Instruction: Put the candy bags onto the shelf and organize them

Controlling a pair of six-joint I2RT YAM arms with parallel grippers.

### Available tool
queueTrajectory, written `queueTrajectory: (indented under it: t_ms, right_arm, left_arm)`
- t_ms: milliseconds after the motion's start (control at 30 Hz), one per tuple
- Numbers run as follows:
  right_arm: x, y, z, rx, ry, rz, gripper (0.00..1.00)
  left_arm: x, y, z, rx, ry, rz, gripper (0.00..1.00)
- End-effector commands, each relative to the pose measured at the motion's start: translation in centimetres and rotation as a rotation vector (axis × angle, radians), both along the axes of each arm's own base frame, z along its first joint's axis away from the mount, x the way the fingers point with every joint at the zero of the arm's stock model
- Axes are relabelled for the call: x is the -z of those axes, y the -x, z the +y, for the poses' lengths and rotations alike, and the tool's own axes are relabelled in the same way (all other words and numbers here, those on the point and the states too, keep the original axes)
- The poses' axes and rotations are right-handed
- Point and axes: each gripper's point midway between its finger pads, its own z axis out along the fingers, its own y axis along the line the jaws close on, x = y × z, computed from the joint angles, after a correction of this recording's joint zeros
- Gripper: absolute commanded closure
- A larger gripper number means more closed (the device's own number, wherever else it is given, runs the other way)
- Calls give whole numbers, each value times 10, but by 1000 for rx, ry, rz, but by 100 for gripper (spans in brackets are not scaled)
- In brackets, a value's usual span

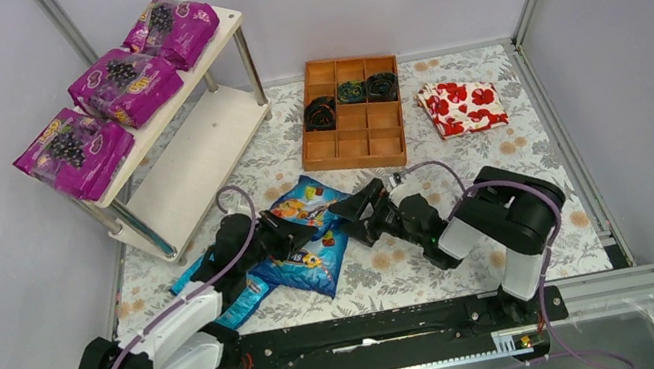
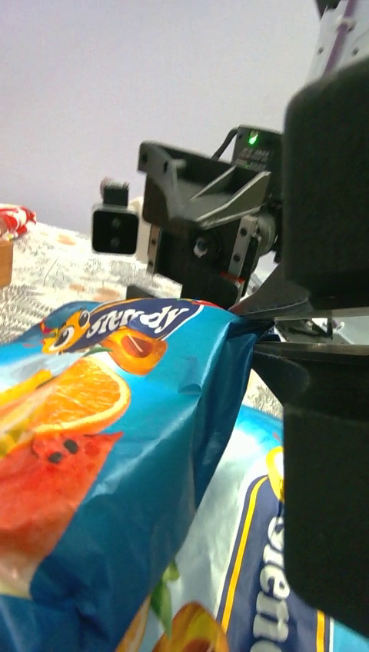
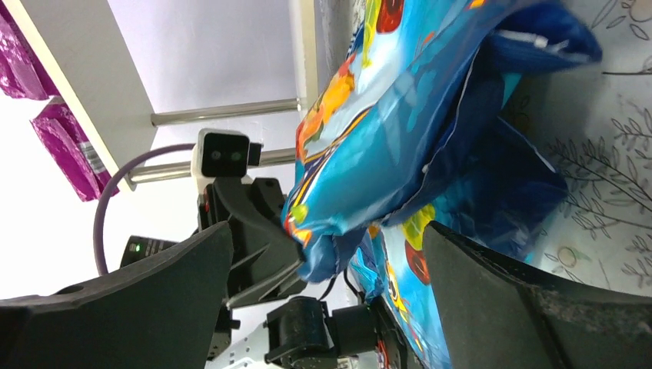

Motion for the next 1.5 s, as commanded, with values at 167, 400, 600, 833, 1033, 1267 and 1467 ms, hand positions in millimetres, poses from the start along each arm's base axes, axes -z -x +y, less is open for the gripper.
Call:
queueTrajectory:
  t_ms: [167, 400, 600, 833, 1033, 1267, 1467]
  right_arm:
    - [-19, -23, 29, 34, -186, 102, 0]
    - [1, -27, 44, 32, -96, 207, 7]
    - [6, -35, 46, 64, -11, 221, 12]
    - [-3, -43, 58, 57, -25, 173, 32]
    - [-22, -50, 58, 79, -47, 82, 57]
    - [-36, -53, 65, 52, -16, 7, 68]
    - [-51, -54, 72, 21, 7, -56, 74]
  left_arm:
    - [-70, 6, -16, 63, 243, -149, 96]
    - [-66, 19, -24, 158, 251, -140, 96]
    - [-64, 22, -22, 197, 184, -191, 96]
    - [-85, 19, -18, 224, 94, -312, 92]
    - [-100, 23, -15, 303, -19, -406, 56]
    - [-149, 4, 20, 274, -359, -643, 18]
    - [-240, -8, 60, 132, -580, -892, 8]
